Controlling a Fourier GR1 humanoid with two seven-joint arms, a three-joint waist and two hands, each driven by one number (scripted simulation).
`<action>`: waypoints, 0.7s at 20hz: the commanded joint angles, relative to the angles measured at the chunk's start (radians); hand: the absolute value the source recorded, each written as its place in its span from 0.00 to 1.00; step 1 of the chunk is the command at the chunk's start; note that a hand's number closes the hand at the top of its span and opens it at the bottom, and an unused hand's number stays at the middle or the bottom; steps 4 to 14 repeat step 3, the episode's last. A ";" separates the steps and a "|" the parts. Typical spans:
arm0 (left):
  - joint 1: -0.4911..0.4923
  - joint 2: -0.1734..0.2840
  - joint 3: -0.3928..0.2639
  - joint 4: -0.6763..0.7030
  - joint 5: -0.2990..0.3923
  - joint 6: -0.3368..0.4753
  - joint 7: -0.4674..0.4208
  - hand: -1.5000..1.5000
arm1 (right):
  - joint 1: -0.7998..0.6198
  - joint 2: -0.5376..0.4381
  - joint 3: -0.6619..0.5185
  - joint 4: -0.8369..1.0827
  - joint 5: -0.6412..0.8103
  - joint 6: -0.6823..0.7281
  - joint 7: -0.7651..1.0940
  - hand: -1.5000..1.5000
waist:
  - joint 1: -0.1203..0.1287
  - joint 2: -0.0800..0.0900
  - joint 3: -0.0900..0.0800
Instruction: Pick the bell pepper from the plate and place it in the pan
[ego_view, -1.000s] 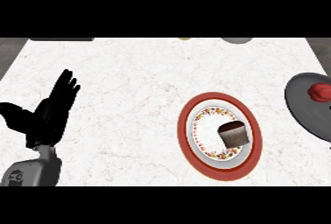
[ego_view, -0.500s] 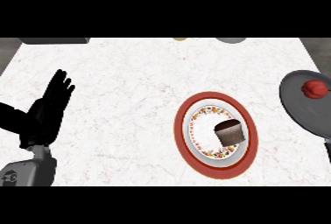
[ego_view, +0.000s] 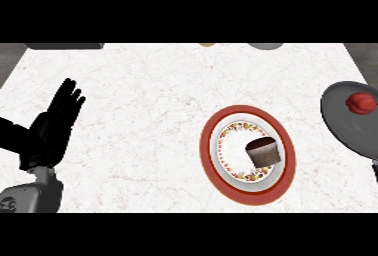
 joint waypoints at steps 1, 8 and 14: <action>-0.007 -0.027 -0.011 0.045 -0.013 0.008 -0.044 0.50 | 0.089 -0.013 0.011 0.001 -0.052 0.073 -0.082 0.00 | 0.001 0.001 0.000; 0.003 -0.018 -0.032 -0.017 -0.029 0.008 0.004 0.50 | 0.054 0.022 0.055 -0.049 -0.074 0.039 -0.026 0.00 | 0.005 0.000 -0.001; 0.003 -0.018 -0.032 -0.017 -0.029 0.008 0.004 0.50 | 0.054 0.022 0.055 -0.049 -0.074 0.039 -0.026 0.00 | 0.005 0.000 -0.001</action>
